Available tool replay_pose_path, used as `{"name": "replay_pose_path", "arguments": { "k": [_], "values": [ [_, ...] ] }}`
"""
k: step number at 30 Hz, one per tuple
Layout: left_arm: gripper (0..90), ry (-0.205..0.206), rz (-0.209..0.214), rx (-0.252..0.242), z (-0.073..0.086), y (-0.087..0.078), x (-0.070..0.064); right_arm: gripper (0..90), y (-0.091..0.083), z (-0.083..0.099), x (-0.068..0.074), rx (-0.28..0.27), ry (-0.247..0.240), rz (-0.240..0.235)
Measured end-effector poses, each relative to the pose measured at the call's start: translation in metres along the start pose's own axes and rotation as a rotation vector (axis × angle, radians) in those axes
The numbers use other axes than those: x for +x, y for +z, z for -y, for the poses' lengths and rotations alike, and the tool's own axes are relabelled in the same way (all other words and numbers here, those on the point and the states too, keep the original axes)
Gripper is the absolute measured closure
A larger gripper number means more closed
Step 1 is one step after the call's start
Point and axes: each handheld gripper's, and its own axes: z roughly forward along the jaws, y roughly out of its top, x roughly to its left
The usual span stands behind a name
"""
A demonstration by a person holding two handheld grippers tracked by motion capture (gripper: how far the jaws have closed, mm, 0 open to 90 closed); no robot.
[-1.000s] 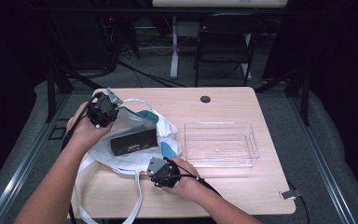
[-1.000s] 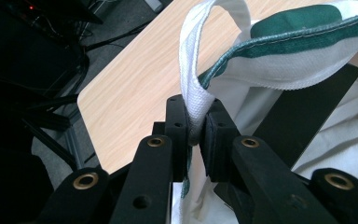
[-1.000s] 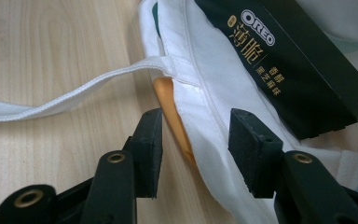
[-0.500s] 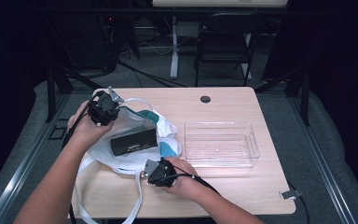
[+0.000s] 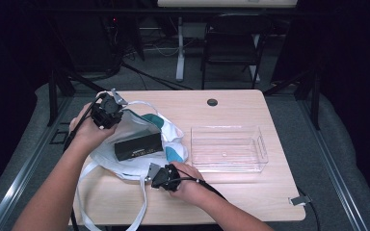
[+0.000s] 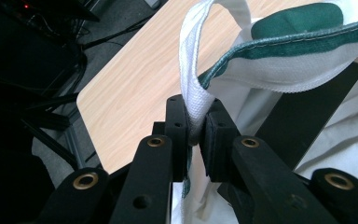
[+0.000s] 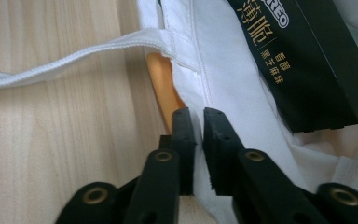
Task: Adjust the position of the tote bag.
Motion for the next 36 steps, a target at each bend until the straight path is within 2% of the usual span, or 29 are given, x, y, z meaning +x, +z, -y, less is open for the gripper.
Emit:
{"name": "replay_pose_path", "arguments": {
  "k": [2,4,9,15,17,26,29,30,33,36],
  "values": [
    [82.5,0.004,-0.004,0.002,-0.001,0.001,0.0,85.9,-0.002,-0.001,-0.001,0.018,-0.012,0.006],
    [82.5,0.003,-0.007,0.001,-0.002,0.002,0.001,87.5,0.0,0.0,0.0,-0.015,0.024,0.002],
    [82.5,-0.014,-0.011,0.004,-0.005,0.008,0.004,89.2,-0.001,0.0,-0.002,-0.013,0.04,-0.007],
    [82.5,-0.016,-0.024,0.029,-0.014,0.017,0.01,89.3,-0.002,0.0,-0.002,-0.004,0.034,-0.015],
    [82.5,-0.016,-0.029,0.035,-0.017,0.021,0.011,89.3,-0.003,-0.001,-0.002,0.009,0.016,-0.009],
    [82.5,-0.031,-0.03,0.079,-0.026,0.052,0.015,89.3,0.0,0.002,0.001,-0.016,0.03,-0.006],
    [82.5,-0.031,-0.026,0.094,-0.028,0.06,0.014,89.4,0.0,0.002,0.001,-0.017,0.028,-0.005],
    [82.5,-0.028,-0.026,0.094,-0.029,0.062,0.014,89.3,-0.002,0.001,0.0,0.013,0.002,-0.004],
    [82.5,-0.039,-0.019,0.103,-0.031,0.07,0.013,89.3,-0.001,0.002,0.001,-0.007,0.019,0.001],
    [82.5,-0.038,-0.009,0.115,-0.035,0.076,0.012,89.3,-0.001,0.003,0.002,-0.002,0.02,0.001]
  ]
}}
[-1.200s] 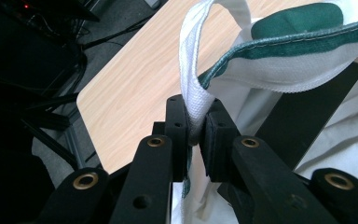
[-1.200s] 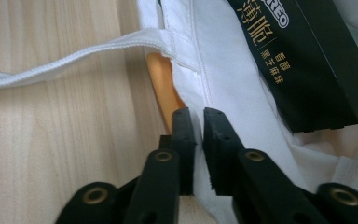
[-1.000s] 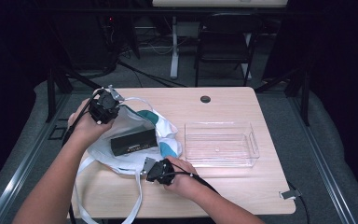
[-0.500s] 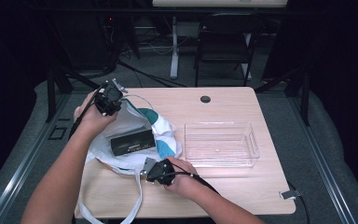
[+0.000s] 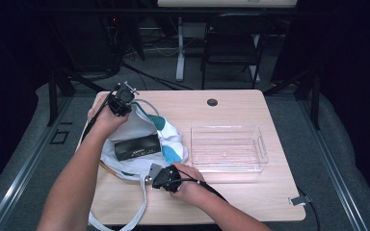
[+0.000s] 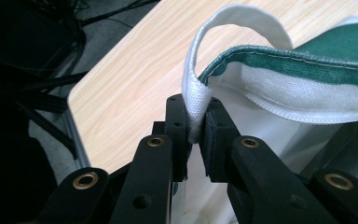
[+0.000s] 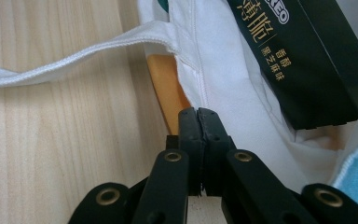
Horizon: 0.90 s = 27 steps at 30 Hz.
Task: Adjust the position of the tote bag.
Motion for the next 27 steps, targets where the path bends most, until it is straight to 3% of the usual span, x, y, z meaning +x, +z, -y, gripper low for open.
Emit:
{"name": "replay_pose_path", "arguments": {
  "k": [4,10,16,18,21,27],
  "values": [
    [82.5,0.013,-0.008,0.015,-0.007,0.005,-0.004,89.2,0.002,0.002,0.001,-0.032,0.032,-0.002],
    [82.4,-0.004,0.005,0.03,-0.011,0.01,-0.002,89.2,0.001,0.002,0.001,-0.021,0.017,0.009],
    [82.5,-0.008,0.008,0.049,-0.016,0.017,-0.003,89.1,0.003,0.003,0.003,-0.041,0.042,0.003],
    [82.4,0.0,0.005,0.052,-0.017,0.02,-0.004,89.1,0.0,0.003,0.002,-0.01,0.017,0.012],
    [82.4,-0.001,0.009,0.059,-0.019,0.025,-0.005,89.1,0.003,0.004,0.004,-0.047,0.034,0.007],
    [82.5,-0.001,0.023,0.067,-0.022,0.038,-0.009,89.0,0.002,0.004,0.003,-0.043,0.03,0.007]
  ]
}}
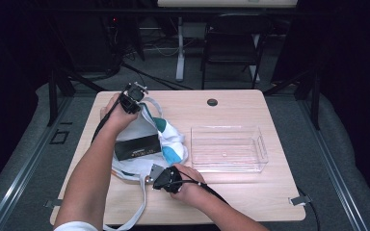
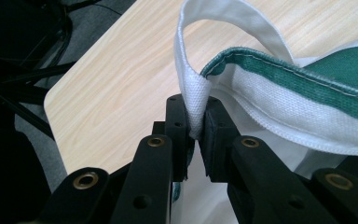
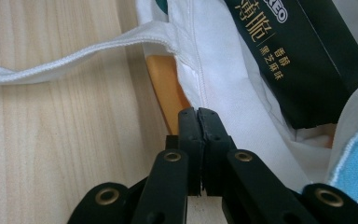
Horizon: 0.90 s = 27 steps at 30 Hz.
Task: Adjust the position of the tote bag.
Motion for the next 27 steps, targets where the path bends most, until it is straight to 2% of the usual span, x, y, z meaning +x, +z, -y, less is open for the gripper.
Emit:
{"name": "replay_pose_path", "arguments": {
  "k": [3,6,19,22,27],
  "values": [
    [82.5,0.002,0.0,0.002,-0.001,0.005,-0.002,88.9,0.0,0.0,0.0,0.009,-0.001,0.001],
    [82.6,0.01,0.006,0.011,-0.002,0.011,-0.005,88.9,0.003,0.001,0.001,-0.011,0.016,-0.003],
    [82.7,-0.013,0.05,0.024,-0.002,0.026,-0.011,88.6,0.002,0.003,0.001,-0.02,0.014,-0.005],
    [82.7,-0.01,0.069,0.033,0.0,0.029,-0.011,88.6,0.003,0.003,0.002,-0.02,0.014,-0.005],
    [82.4,0.008,0.071,0.051,0.0,0.034,-0.017,88.5,0.003,0.003,0.001,-0.02,0.021,-0.006]
  ]
}}
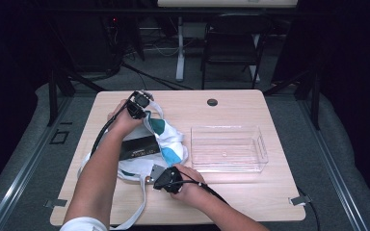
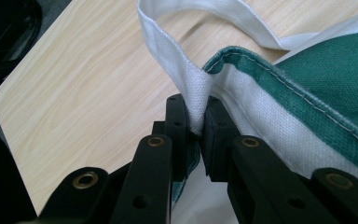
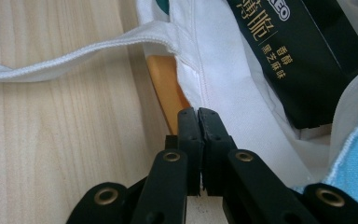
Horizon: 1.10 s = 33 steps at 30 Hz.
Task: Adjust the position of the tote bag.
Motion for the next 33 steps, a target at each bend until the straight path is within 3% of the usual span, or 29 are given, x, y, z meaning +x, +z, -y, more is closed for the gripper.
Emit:
{"name": "replay_pose_path", "arguments": {
  "k": [7,13,18,19,33],
  "values": [
    [81.6,-0.013,-0.003,-0.016,0.001,-0.005,0.003,88.2,0.0,0.0,0.0,-0.003,0.005,-0.001],
    [66.1,-0.01,-0.009,-0.043,0.004,-0.019,0.005,87.8,0.0,0.001,0.0,-0.002,0.01,-0.007],
    [56.7,0.002,-0.021,-0.061,0.008,-0.036,0.008,87.4,-0.002,0.0,-0.002,0.031,-0.002,-0.006],
    [55.2,0.007,-0.019,-0.061,0.009,-0.039,0.009,87.4,0.0,0.001,0.0,0.01,0.018,-0.012],
    [51.2,0.01,-0.013,-0.188,0.032,-0.099,0.016,84.2,-0.005,0.0,-0.002,0.015,0.028,-0.017]
  ]
}}
